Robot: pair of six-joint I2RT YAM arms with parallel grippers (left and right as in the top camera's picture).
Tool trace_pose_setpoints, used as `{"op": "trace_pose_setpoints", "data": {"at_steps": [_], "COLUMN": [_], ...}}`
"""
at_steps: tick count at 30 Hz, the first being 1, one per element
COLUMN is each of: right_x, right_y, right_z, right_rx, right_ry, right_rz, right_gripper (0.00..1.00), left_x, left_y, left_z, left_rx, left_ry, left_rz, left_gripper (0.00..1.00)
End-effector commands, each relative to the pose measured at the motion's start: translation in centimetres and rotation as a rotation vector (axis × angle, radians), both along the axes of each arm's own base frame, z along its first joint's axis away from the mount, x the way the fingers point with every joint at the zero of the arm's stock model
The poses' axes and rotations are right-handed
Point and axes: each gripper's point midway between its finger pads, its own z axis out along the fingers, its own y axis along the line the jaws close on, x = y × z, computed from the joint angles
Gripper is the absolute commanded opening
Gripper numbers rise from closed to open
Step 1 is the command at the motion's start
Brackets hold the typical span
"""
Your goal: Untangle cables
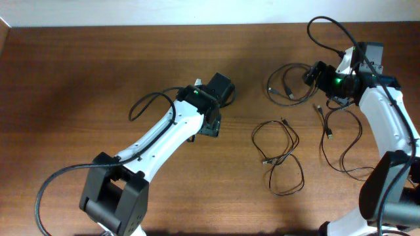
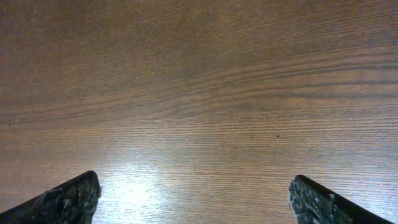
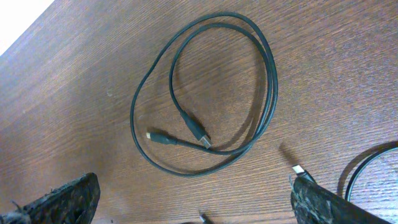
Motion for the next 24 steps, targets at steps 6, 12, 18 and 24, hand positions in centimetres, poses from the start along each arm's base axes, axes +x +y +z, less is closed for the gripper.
{"op": "trace_pose_setpoints", "data": {"at_steps": [6,12,18,24], "right_x": [-0.01,-0.01,-0.01,-0.01], "right_y": [0.02,0.00,0.01,0.00], "right_z": [-0.30,-0.30,-0.30,-0.30], "right_rx": [-0.012,-0.012,-0.012,-0.012], "right_ry": [0.006,0.006,0.006,0.006], "right_rz": [0.008,0.007,0.008,0.007], "right_gripper": [0.98,0.98,0.98,0.98], "left_x": [0.08,0.09,0.08,0.11], "left_y": [0.20,0.22,0.20,0.27], "left_z": [-0.07,-0.08,-0.08,0.21], "left_rx": [0.021,0.021,0.021,0.017], "left_ry": [-0.001,-0.001,-0.001,-0.008], "left_rz": [-0.010,-0.010,-0.010,-0.008], "left_gripper": [0.99,0.99,0.99,0.99]}}
